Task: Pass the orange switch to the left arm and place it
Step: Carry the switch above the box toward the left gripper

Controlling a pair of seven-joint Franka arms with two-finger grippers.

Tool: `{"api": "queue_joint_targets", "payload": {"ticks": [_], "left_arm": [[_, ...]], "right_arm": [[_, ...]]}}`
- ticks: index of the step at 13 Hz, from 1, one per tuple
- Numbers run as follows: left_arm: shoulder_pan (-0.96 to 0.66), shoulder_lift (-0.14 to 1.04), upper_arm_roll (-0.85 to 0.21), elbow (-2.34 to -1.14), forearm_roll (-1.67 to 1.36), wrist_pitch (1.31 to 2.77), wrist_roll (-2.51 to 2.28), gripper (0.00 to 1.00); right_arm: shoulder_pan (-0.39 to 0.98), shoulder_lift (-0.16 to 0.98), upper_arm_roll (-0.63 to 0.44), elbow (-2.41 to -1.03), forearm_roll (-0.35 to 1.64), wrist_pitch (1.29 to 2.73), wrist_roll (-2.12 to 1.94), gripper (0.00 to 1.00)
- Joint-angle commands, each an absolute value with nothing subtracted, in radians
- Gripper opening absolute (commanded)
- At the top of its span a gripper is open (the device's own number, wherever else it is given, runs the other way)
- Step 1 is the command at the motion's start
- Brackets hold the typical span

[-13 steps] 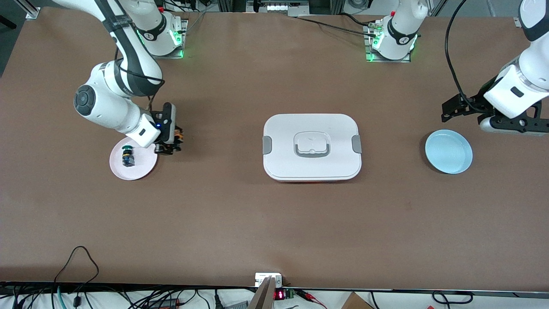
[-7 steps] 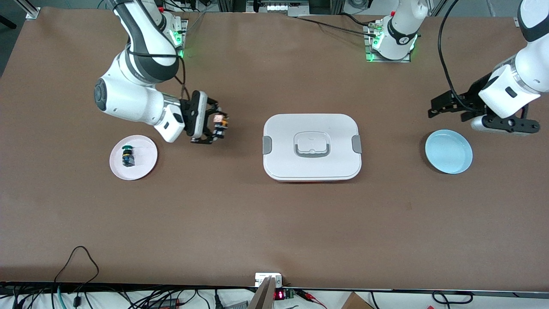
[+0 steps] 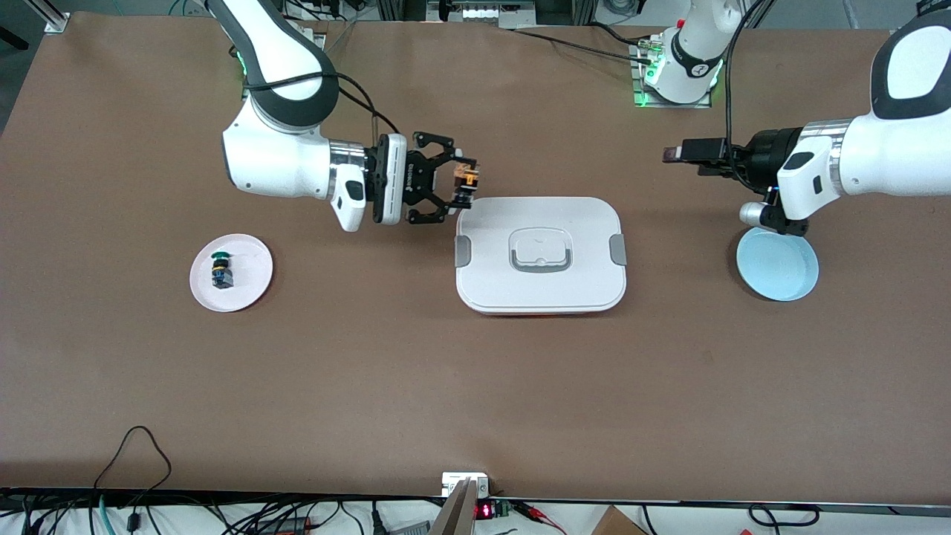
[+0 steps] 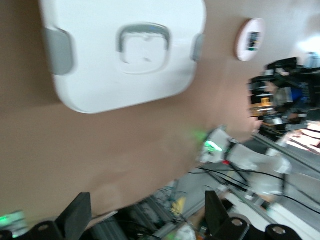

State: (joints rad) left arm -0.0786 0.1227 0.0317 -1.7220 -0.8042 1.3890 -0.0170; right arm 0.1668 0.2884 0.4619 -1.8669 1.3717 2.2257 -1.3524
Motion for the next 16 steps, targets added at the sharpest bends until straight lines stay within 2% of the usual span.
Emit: {"api": "queue_joint_targets", "payload": {"ticks": [1,5,8,16], "left_arm": [[-0.066,0.109,0.034,-1.825,-1.022,1.423,0.009,1.0],[-0.086,0.107,0.028,-1.974,-1.348,1.523,0.058,1.0],[-0.095,0.097,-0.047,-2.066,-1.481,1.606,0.138,1.0],[-0.098,0.113,-0.133,-2.135,-1.682,1.624,0.207,0.98]], "right_arm": [[0.205,0.327,0.465,-1.793,1.48,2.241,-1.379,0.16],[0.287,0.37,0.463,-1.743,1.612,2.313,-1.404,0.16],[0.313,0.383,0.465,-1.726,1.66,2.336,-1.404,0.16],[0.325,0.393,0.465,-1.706,1.707,2.342,-1.379,0.15]]}}
